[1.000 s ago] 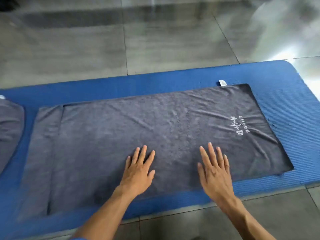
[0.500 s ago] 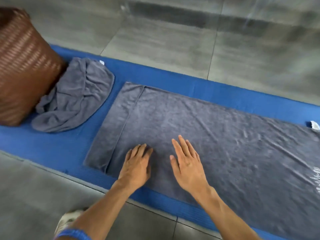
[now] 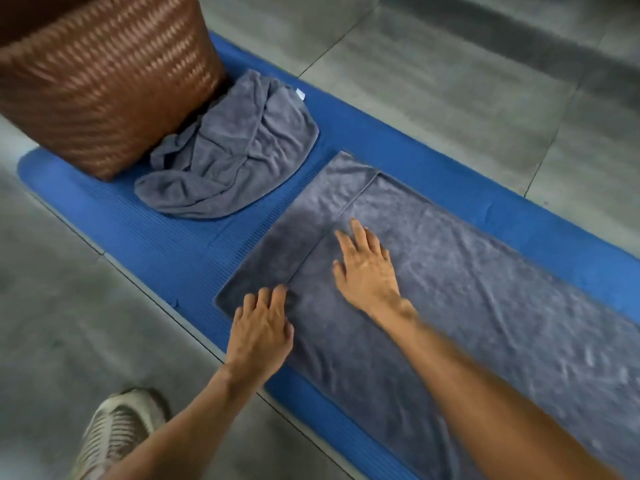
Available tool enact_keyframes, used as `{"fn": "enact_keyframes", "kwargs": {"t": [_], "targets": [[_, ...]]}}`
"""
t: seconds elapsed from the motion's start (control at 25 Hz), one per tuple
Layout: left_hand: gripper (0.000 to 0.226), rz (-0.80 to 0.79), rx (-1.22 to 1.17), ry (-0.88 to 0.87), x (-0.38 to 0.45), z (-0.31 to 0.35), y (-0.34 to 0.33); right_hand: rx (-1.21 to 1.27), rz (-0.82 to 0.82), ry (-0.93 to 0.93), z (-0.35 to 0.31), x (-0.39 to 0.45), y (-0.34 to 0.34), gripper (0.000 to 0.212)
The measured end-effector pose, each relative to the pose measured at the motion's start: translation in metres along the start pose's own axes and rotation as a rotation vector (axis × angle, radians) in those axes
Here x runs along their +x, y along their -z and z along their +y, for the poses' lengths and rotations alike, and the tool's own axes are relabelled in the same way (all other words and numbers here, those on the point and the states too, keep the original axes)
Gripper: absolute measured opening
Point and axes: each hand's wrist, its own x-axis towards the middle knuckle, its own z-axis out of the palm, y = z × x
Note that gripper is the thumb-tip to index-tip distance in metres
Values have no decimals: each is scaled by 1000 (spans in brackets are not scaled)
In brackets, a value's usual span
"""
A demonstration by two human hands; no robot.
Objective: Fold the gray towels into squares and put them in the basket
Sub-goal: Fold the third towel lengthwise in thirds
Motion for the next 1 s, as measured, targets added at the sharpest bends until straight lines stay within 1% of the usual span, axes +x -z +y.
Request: {"fn": "enact_keyframes", "kwargs": {"t": [0.04,0.12,0.16,0.2,0.24,0.28,0.32,0.36,0.4,0.48,0.56,0.6,0.72,0.8,0.92,1.0], "targets": [[46,-7,-84,35,3,-1,1,-33,28,6,-1,18,2,55],[38,7,-341,124,10,-8,6,-44,135,-22,-2,54,5,44],[34,17,-435,171,12,-12,9,20,167,-48,-1,74,7,37],[31,21,-499,224,15,-17,12,139,173,-79,0,94,8,33],[30,32,-570,288,17,-24,13,262,155,-112,3,113,10,33],[29,56,-647,362,21,-32,15,328,117,-125,7,129,12,35],[30,84,-710,428,25,-39,16,309,72,-109,11,142,13,41],[32,92,-730,476,29,-45,17,236,16,-78,15,154,14,48],[35,77,-702,497,33,-48,18,139,-50,-47,16,162,16,56],[38,28,-564,489,40,-47,20,-22,-159,-16,13,175,22,64],[36,24,-449,492,46,-46,23,-59,-191,-6,9,186,29,65],[33,34,-399,502,49,-46,26,-39,-189,2,8,191,32,62],[21,52,-325,492,57,-55,35,34,-164,10,4,199,35,41],[21,56,-334,456,58,-58,38,197,-118,-78,3,199,34,36],[27,102,-394,401,53,-56,41,641,-15,-262,6,191,35,36],[24,135,-426,342,46,-50,45,931,88,-321,8,179,36,38]]}}
